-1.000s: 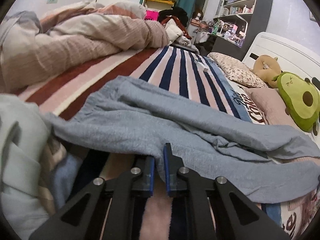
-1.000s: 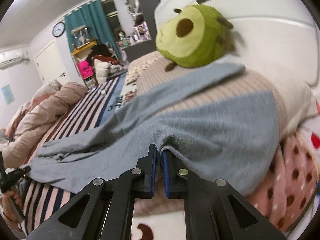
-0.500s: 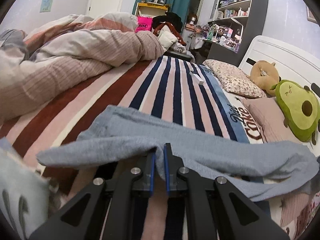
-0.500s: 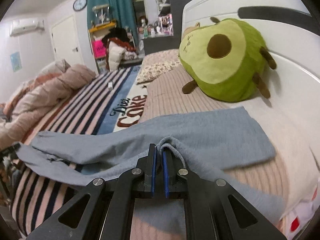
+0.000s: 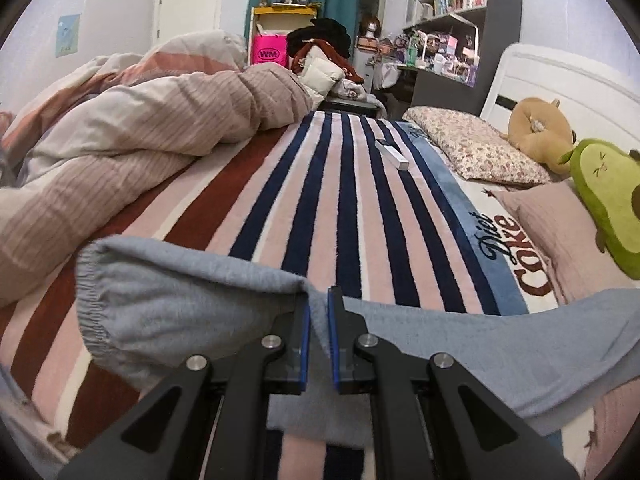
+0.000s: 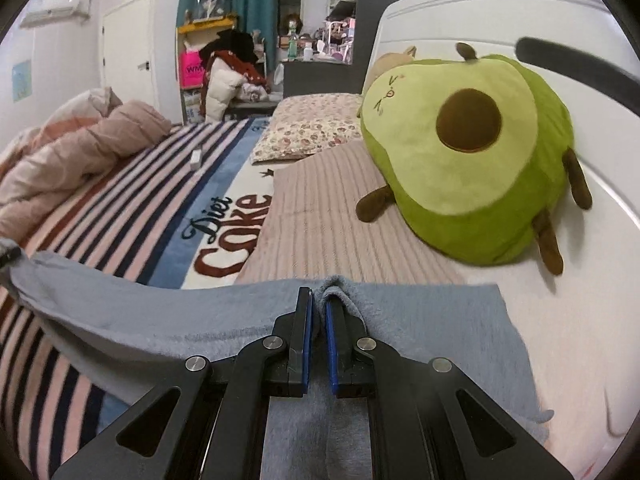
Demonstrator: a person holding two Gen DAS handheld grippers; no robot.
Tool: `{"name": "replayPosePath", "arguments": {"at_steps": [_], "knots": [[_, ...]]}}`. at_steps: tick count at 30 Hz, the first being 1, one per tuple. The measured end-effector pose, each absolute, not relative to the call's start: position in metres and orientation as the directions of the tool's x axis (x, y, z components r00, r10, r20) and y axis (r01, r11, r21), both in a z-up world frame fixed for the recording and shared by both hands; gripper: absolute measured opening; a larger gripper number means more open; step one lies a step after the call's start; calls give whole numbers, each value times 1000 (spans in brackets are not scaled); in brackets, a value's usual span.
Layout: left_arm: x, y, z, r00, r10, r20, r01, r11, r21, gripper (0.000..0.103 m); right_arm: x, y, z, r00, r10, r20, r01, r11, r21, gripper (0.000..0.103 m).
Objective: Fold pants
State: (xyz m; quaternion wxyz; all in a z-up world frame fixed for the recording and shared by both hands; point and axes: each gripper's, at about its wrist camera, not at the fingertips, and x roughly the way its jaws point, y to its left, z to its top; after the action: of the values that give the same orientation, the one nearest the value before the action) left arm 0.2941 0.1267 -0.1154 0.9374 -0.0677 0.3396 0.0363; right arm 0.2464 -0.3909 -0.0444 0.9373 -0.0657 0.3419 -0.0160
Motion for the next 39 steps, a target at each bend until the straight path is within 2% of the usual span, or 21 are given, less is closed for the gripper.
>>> {"name": "replayPosePath", "arguments": {"at_steps": [7,13,16,17,18,19,20,22,26,29,36,39], "knots": [[336,113,-130,746,85,-660,-120,993,-8,6,272,-384,-51,762,-148,-630,11,976,-216,1],[366,107,-152,722,136,-678,-170,985,17,6,294,-390,-71,743,-218,-633,55,962,-267,1],[370,101,-161,710,188,-679,-188,979,75,13,302,-393,-80,735,-222,-641,58,962,-266,3],[370,101,-162,708,208,-675,-199,976,92,33,303,-392,-83,735,-219,-642,49,961,-272,7],[366,102,-161,710,225,-667,-212,972,101,62,303,-392,-84,734,-211,-646,38,962,-271,10],[361,103,-158,722,220,-656,-213,973,92,71,303,-392,-84,730,-193,-656,24,966,-258,22],[352,106,-152,743,197,-640,-200,977,69,74,302,-393,-83,725,-164,-669,7,973,-230,45],[343,107,-143,750,170,-639,-178,983,52,74,297,-394,-77,726,-113,-678,-21,982,-187,78],[316,104,-121,783,40,-621,-79,996,-37,74,275,-388,-55,760,-114,-640,-42,974,-223,79],[294,94,-114,789,-11,-614,-22,999,-47,75,255,-391,-48,754,-143,-642,-34,966,-255,79],[266,85,-136,766,-56,-641,19,998,-63,76,216,-428,-71,701,-188,-687,35,972,-230,79],[265,85,-149,752,-68,-656,34,997,-66,76,209,-432,-88,678,-245,-693,31,952,-306,79]]}}
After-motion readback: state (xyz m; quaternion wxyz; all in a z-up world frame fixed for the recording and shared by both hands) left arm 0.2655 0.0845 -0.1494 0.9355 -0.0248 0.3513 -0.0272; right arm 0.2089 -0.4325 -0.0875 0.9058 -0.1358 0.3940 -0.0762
